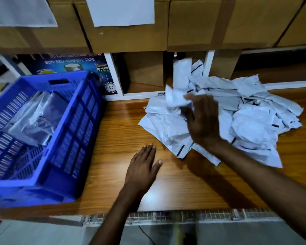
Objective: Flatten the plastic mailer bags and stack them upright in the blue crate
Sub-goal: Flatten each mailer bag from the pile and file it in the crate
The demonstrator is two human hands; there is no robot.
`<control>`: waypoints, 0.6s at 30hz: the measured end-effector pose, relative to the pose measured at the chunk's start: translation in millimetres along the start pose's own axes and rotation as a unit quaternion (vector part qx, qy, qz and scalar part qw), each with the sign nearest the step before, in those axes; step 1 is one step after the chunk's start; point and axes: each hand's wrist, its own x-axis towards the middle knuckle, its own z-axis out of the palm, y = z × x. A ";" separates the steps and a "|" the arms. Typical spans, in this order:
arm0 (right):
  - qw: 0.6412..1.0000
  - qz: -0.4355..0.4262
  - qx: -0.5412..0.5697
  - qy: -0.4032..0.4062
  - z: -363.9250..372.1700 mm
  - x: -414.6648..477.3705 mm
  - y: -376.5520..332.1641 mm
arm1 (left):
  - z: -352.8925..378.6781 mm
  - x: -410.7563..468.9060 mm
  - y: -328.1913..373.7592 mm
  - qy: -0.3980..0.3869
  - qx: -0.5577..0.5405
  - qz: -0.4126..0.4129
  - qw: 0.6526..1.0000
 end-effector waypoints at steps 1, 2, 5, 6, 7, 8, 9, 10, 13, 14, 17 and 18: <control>0.999 -0.015 0.020 -0.026 -2.1 -19.8 -23.1 | -4.7 -9.8 -12.8 0.001 0.013 0.011 1.000; 0.998 -0.032 0.030 -0.052 -1.8 -39.3 -42.9 | -9.8 -18.8 -25.9 0.002 0.020 0.011 1.000; 0.992 -0.045 0.018 -0.117 7.8 -93.9 -90.7 | -20.8 -45.9 -60.6 0.017 0.025 0.012 0.999; 0.990 -0.032 0.012 -0.138 13.0 -109.1 -105.5 | -24.0 -53.8 -68.6 0.037 0.011 0.021 0.999; 0.986 -0.019 0.006 -0.163 19.0 -121.8 -119.0 | -27.7 -59.8 -73.3 0.069 -0.031 0.021 0.997; 0.980 -0.010 0.001 -0.200 26.8 -134.1 -130.2 | -29.3 -64.3 -79.5 0.113 -0.103 -0.006 0.988; 0.967 -0.005 0.000 -0.254 34.3 -143.9 -139.3 | -31.9 -67.7 -83.6 0.167 -0.198 -0.063 0.964; 0.945 -0.004 0.000 -0.326 41.7 -150.7 -145.1 | -34.8 -69.1 -87.4 0.219 -0.297 -0.132 0.920; 0.878 -0.003 0.002 -0.478 54.3 -161.3 -152.9 | -40.9 -73.2 -94.5 0.273 -0.443 -0.230 0.822; 0.874 0.017 0.020 -0.485 54.5 -159.5 -152.7 | -41.9 -73.5 -93.1 0.259 -0.436 -0.212 0.835; 0.899 0.109 0.062 -0.419 48.0 -143.6 -144.5 | -40.2 -74.8 -85.8 0.219 -0.345 -0.116 0.905; 0.907 0.111 0.044 -0.404 46.1 -140.5 -138.2 | -39.5 -75.3 -86.3 0.218 -0.317 -0.095 0.918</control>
